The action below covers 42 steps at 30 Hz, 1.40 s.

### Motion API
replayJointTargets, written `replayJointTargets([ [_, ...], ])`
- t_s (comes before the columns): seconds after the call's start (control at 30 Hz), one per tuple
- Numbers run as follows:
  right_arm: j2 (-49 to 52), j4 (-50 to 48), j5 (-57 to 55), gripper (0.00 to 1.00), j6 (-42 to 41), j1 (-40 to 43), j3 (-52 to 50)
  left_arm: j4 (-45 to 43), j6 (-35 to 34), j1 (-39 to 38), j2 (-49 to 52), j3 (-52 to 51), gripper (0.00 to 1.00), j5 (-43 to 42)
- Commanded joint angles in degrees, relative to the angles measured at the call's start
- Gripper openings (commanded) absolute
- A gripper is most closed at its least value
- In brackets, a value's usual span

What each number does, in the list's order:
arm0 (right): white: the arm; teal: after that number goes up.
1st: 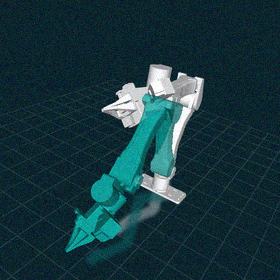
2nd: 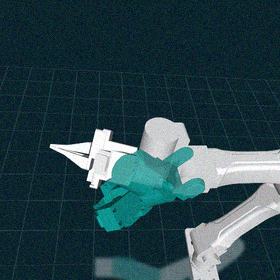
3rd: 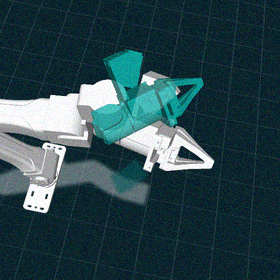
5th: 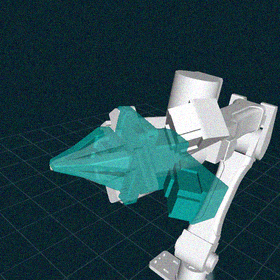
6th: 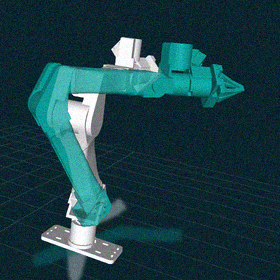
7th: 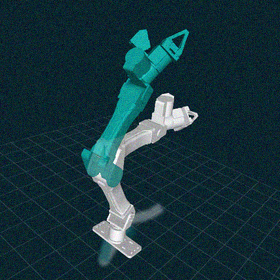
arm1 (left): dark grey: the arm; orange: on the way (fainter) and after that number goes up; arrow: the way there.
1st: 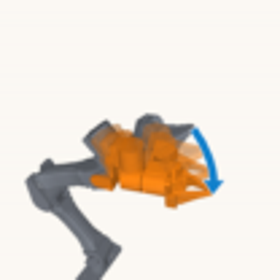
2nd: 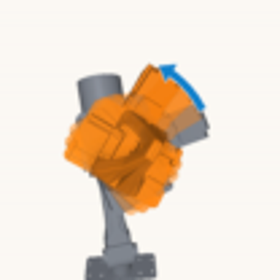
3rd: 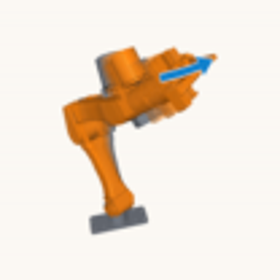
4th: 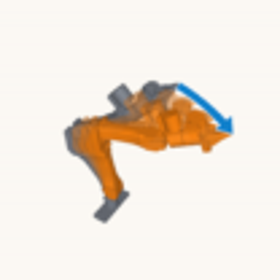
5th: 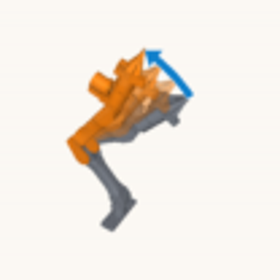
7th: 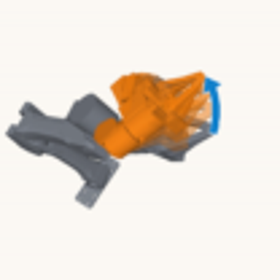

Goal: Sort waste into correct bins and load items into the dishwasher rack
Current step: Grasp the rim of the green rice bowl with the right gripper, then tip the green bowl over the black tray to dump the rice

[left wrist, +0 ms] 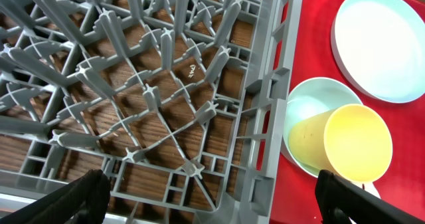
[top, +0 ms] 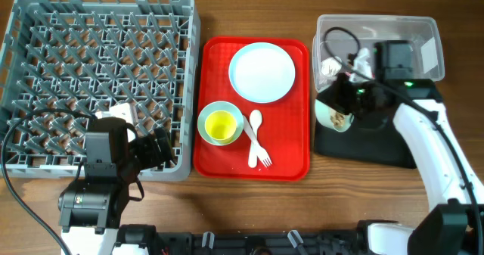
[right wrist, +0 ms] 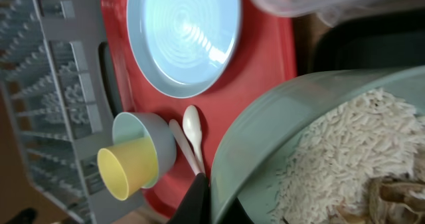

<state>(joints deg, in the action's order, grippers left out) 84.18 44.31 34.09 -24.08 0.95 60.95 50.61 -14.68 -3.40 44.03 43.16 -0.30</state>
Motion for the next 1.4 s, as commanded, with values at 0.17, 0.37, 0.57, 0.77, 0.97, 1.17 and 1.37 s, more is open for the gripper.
replayJointTargets([
  [0.17, 5.73, -6.27, 23.96, 0.04, 6.1, 15.82, -11.67, -0.15, 0.5, -0.24, 0.02, 1.11, 1.0, -0.48],
  [0.37, 8.28, -11.45, 30.51, 0.04, 6.08, 20.09, -14.8, -0.15, 0.5, -0.24, 0.02, 1.11, 1.0, -0.48],
  [0.57, 9.84, -16.35, 42.49, 0.04, 5.88, 20.5, -14.8, -0.15, 0.5, -0.24, 0.02, 1.11, 1.0, -0.48],
  [0.77, 10.23, -20.0, 51.15, 0.04, 4.98, 20.52, -14.8, -0.17, 0.5, -0.24, 0.02, 1.11, 1.0, -0.48],
  [0.97, 10.23, -21.84, 52.15, 0.04, 6.21, 20.5, -14.8, -0.17, 0.5, -0.24, 0.02, 1.11, 1.0, -0.48],
  [1.17, 10.23, -24.59, 55.87, 0.04, 9.99, 20.52, -14.8, -0.17, 0.5, -0.24, 0.02, 1.11, 1.0, -0.46],
  [1.37, 10.23, -27.21, 55.36, 0.04, 14.49, 20.5, -14.8, -0.17, 0.5, -0.24, 0.02, 1.11, 1.0, -0.48],
])
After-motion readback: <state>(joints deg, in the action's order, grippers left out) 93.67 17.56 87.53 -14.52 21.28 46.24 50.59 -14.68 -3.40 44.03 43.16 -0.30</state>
